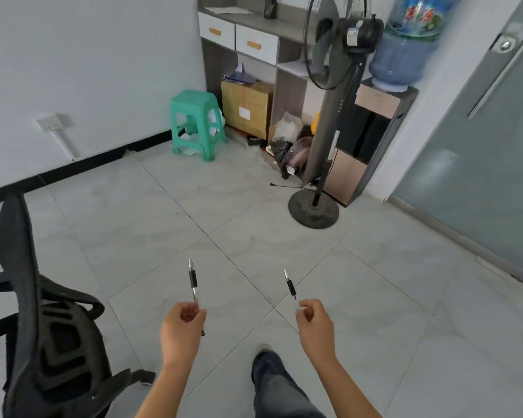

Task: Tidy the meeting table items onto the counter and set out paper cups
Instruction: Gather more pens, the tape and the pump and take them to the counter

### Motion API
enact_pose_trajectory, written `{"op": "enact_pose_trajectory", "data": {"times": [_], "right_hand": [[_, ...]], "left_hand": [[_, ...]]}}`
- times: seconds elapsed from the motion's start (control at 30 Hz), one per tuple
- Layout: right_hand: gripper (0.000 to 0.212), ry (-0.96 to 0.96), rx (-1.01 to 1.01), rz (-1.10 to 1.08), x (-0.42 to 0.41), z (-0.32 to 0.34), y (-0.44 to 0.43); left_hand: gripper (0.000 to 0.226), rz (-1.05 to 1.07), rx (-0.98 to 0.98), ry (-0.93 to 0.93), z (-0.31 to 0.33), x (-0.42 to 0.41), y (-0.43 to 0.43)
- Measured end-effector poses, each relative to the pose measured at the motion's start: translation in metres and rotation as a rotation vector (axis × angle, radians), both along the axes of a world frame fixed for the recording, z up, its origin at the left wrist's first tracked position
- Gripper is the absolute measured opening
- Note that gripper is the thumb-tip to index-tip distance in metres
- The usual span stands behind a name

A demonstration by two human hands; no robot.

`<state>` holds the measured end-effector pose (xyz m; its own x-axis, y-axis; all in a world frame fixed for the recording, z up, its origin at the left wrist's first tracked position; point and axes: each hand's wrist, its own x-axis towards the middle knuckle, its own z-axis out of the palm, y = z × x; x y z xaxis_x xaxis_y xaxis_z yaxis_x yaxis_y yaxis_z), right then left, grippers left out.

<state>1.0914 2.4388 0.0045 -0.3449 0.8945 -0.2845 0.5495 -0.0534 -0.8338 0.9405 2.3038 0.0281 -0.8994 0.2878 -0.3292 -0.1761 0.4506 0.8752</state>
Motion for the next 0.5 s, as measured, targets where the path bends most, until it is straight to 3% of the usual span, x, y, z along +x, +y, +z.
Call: {"op": "enact_pose_trajectory", "data": {"times": [0.23,0.5], "right_hand": [[0.008,0.059,0.037,0.068,-0.122,0.026,0.147],[0.009,-0.038,-0.04,0.155,-0.252,-0.002,0.2]], "left_hand": [[0.007,0.127,0.08,0.047,0.03,-0.097,0.119],[0.01,0.366,0.012,0.009,0.011,-0.215,0.152]]}}
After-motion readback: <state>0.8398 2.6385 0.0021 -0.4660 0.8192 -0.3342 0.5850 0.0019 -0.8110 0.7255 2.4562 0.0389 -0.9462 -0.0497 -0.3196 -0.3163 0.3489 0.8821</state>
